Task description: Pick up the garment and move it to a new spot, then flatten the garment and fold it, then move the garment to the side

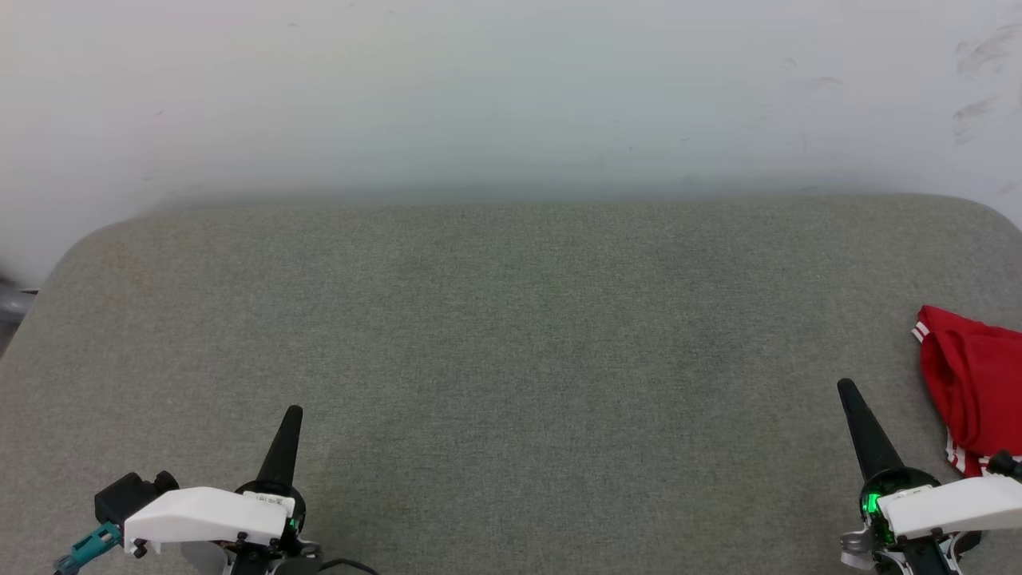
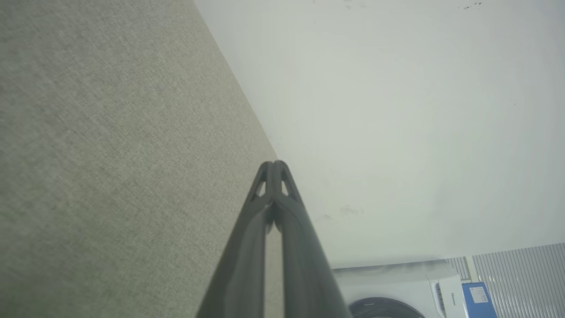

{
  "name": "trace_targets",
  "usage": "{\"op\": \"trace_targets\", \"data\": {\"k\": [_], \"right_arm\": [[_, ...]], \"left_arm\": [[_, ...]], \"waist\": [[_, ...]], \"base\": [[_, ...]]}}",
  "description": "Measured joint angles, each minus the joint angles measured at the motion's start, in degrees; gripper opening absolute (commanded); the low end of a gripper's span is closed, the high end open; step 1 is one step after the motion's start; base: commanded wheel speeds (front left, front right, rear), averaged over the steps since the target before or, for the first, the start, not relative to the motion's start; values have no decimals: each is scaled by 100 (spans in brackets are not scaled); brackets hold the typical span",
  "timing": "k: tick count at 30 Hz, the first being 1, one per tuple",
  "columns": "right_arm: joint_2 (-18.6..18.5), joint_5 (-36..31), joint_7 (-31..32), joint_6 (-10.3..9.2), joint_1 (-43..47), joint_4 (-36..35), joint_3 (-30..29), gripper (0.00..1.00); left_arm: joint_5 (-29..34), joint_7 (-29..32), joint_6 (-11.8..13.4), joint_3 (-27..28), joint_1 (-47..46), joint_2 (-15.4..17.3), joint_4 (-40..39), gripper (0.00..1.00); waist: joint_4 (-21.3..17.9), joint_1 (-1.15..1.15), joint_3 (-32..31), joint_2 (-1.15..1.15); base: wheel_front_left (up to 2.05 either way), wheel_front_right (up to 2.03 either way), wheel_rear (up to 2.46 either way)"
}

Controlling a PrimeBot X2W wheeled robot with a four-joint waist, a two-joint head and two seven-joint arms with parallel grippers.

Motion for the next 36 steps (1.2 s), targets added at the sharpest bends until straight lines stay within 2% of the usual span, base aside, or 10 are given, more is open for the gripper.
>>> {"op": "trace_targets", "data": {"k": [36], "right_arm": [[-1,1816,-8,0,-378,558,-5,0]], "left_arm": [[-1388,476,-368,542,-251,-331,201,0]], "waist": [[21,0,65,0]], "base": [[0,0,0]]}}
